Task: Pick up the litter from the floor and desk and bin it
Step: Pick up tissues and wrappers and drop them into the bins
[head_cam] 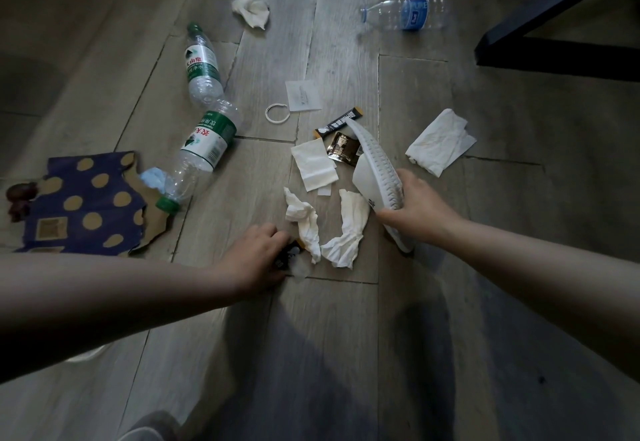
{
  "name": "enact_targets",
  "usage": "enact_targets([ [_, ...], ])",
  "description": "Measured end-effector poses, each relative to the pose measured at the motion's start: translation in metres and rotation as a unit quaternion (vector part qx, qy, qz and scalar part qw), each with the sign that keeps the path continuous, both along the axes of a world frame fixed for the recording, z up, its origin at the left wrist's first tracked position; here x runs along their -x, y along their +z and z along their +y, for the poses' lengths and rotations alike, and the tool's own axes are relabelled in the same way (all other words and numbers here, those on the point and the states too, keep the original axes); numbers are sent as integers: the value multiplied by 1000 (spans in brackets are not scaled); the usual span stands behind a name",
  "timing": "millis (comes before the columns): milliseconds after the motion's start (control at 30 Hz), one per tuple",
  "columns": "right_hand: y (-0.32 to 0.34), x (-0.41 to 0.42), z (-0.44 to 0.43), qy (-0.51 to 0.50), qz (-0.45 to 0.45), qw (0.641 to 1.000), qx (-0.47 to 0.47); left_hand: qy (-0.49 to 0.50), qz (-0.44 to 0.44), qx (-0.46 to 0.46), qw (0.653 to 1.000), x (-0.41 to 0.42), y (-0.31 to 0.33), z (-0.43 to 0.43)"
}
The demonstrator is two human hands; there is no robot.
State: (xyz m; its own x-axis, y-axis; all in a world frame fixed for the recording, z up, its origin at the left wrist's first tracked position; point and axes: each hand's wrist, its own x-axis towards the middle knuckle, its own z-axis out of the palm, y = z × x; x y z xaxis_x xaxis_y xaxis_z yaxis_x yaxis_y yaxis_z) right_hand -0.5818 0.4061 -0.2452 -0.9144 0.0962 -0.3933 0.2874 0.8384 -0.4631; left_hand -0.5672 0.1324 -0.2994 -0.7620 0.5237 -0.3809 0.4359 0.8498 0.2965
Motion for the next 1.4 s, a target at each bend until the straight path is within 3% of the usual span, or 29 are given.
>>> enact_targets([
  [400, 0, 0, 4, 3, 3, 1000, -1, 161, -64, -43, 984, -3, 2, 5],
  [533, -1, 0, 8, -4, 9, 1000, -4, 300, -62, -75, 949, 2, -1, 8],
  [767, -3, 0, 11, -8, 12, 1000, -5, 409, -40, -95, 907, 36, 4, 18],
  [867, -3, -1, 12, -14, 15, 1000, 5, 419, -33, -118, 900, 35, 2, 38],
  [1067, -4, 0, 12, -18, 22, 999, 18, 389, -58, 4, 919, 17, -7, 71],
  [1200, -4, 1, 12, -14, 18, 1000, 13, 357, -77, 34, 930, 19, -6, 93],
  [1400, -3, 1, 16, -19, 15, 1000, 19, 295, -36, 55, 953, 8, -10, 94],
])
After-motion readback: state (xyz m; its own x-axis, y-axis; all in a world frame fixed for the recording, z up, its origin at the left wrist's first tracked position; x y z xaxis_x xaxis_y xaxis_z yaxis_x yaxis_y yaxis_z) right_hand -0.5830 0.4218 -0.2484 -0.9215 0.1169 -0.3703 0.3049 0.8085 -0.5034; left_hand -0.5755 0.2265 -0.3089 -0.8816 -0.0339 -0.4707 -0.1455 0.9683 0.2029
